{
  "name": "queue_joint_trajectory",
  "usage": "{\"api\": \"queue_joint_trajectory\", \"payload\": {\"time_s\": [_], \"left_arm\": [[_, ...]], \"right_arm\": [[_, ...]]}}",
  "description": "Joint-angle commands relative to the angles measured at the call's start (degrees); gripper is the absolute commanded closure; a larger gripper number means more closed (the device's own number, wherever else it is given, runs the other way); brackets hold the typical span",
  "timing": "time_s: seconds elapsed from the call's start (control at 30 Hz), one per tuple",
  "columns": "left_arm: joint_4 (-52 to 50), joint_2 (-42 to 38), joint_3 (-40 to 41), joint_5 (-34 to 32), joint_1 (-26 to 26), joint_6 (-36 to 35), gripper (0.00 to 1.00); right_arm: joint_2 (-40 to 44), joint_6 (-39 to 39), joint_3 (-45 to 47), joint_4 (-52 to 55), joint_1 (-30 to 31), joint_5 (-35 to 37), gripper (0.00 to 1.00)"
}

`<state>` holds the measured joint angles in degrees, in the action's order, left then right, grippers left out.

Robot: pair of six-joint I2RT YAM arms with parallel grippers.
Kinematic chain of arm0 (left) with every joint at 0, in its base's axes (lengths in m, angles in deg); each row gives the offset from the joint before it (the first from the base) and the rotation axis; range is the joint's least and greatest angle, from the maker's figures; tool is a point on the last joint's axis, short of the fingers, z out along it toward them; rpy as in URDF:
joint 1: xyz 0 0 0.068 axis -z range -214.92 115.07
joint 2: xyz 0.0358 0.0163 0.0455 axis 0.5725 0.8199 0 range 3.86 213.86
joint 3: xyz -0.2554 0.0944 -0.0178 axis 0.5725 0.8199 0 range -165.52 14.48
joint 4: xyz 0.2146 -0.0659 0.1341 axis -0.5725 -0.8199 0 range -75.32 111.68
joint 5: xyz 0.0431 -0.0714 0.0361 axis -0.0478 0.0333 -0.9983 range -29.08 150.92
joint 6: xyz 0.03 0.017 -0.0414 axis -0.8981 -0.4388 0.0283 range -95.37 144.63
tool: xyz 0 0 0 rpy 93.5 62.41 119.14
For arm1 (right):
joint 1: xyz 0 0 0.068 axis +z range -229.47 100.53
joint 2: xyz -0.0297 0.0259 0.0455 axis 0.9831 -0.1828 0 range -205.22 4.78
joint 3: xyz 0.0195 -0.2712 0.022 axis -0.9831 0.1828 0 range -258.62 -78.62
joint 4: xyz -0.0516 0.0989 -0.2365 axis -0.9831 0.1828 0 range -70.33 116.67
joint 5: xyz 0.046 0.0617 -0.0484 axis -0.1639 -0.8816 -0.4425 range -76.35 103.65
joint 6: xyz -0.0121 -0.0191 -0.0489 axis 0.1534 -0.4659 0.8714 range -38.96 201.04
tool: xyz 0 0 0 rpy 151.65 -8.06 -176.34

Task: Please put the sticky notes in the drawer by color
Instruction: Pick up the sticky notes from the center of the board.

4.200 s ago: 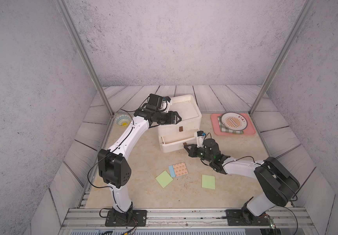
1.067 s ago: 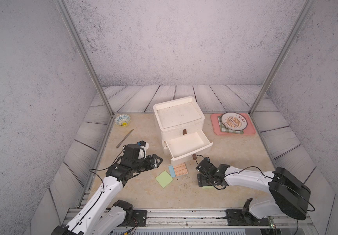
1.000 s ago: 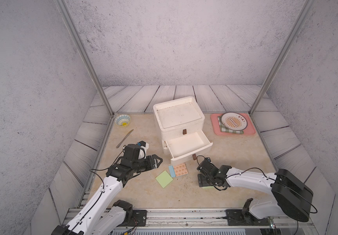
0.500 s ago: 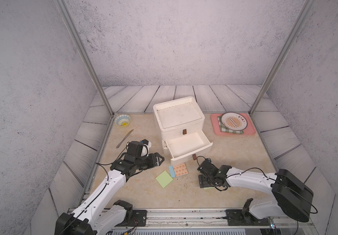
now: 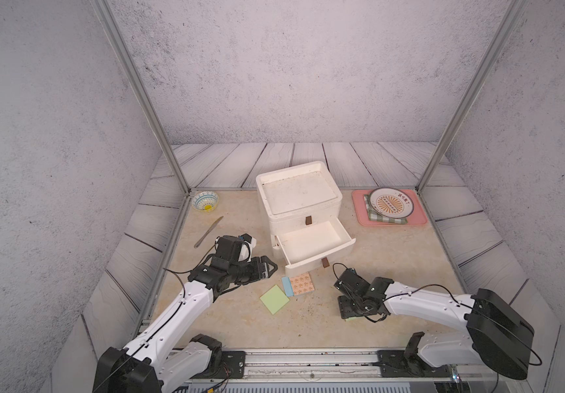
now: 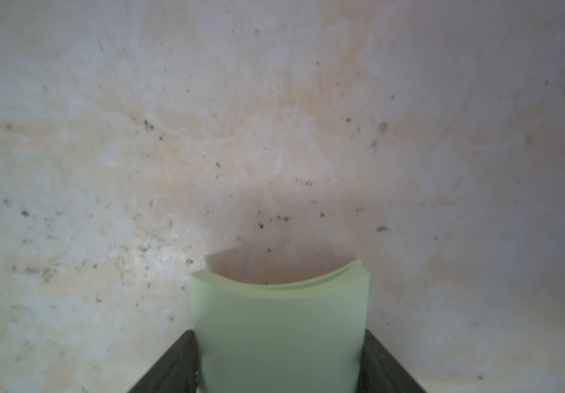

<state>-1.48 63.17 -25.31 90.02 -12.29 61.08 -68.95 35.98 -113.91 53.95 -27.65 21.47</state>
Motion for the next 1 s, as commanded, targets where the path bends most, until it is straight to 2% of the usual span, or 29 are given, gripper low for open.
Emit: {"api": "queue_joint_trajectory", "payload": {"time_s": [0.0,0.1,0.3,0.5,0.67,0.97], "left_arm": [[2.0,0.6,-2.0,1.9,3.2,1.7,0.26],[4.2,2.7,-4.2,2.6,8.4,3.1,0.26],[13.3,13.5,-7.9,11.8,15.6,5.5,0.27],[14.4,21.1,-11.5,18.7,18.3,4.8,0.29],[16.2,22.7,-11.5,21.3,20.8,6.5,0.3],[25.2,24.7,-9.7,27.1,23.8,13.6,0.34]], "right_arm": [[6.1,1.8,-2.3,5.2,0.2,-2.0,0.28],[10.9,4.3,-4.1,5.7,0.1,-4.7,0.28],[17.3,10.0,-7.1,6.5,0.1,-13.0,0.28],[22.0,12.5,-7.4,7.2,0.1,-17.8,0.28],[23.2,12.2,-6.9,5.3,0.2,-19.8,0.28],[23.2,11.8,-7.7,2.0,0.2,-22.2,0.28]]}}
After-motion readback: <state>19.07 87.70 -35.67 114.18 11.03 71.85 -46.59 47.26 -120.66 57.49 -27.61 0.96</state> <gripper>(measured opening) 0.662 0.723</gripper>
